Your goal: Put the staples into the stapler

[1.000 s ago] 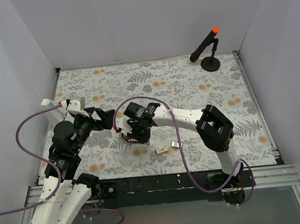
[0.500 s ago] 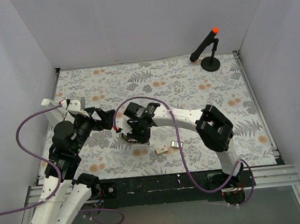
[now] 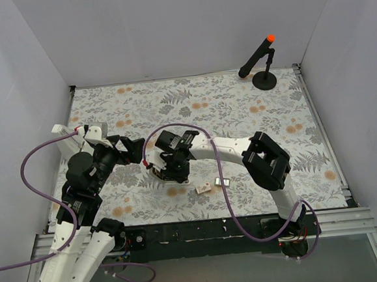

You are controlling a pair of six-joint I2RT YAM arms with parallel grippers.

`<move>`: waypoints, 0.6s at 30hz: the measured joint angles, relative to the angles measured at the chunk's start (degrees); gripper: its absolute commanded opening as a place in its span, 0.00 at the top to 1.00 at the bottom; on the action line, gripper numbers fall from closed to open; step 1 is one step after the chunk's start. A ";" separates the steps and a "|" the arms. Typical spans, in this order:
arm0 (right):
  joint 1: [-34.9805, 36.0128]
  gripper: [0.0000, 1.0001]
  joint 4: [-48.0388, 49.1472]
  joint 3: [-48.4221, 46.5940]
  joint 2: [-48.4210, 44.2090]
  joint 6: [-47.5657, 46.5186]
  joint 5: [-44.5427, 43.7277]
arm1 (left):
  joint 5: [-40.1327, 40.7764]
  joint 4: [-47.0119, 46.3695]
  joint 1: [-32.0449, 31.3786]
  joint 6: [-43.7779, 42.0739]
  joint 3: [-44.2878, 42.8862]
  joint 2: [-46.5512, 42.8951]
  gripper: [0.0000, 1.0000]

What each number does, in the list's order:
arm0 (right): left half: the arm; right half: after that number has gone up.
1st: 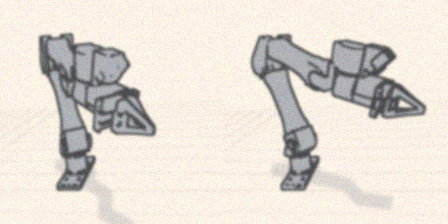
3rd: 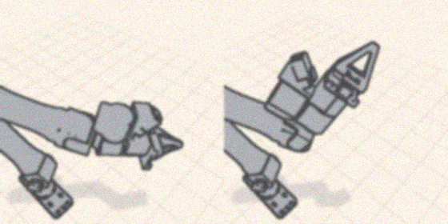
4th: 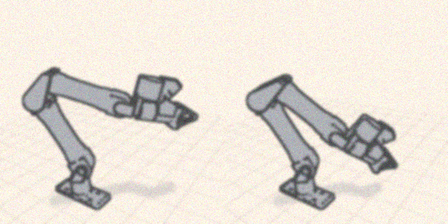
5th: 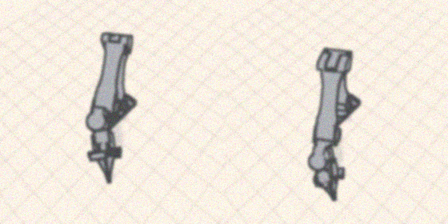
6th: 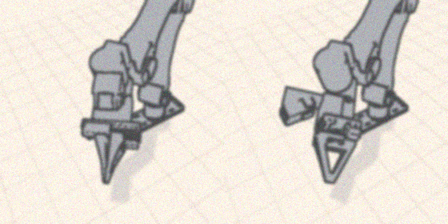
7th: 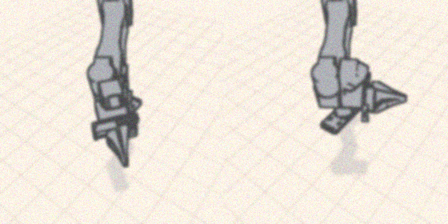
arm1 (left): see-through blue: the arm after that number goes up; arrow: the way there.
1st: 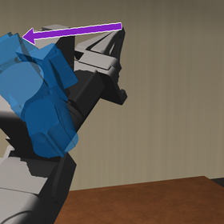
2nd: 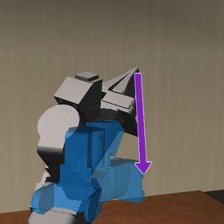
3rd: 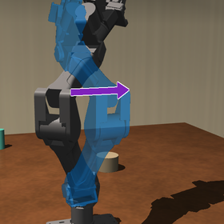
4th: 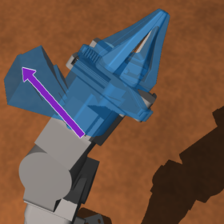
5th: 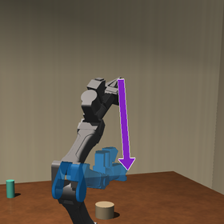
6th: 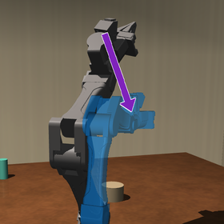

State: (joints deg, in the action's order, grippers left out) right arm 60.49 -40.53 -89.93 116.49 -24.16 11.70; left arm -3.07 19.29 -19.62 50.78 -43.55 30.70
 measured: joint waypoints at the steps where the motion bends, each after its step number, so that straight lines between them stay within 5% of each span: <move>1: 0.00 0.64 -0.11 0.00 0.42 0.02 0.02 | 0.02 0.00 0.00 0.02 0.00 0.00 0.02; 18: -0.13 0.57 2.64 -0.57 -1.53 5.11 0.31 | 0.02 0.02 0.00 0.00 0.00 -0.28 0.02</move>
State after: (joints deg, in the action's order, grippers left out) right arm 60.36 -37.89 -90.50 114.96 -19.05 12.01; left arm -3.05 19.31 -19.62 50.78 -43.55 30.41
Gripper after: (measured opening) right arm 0.425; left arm 0.981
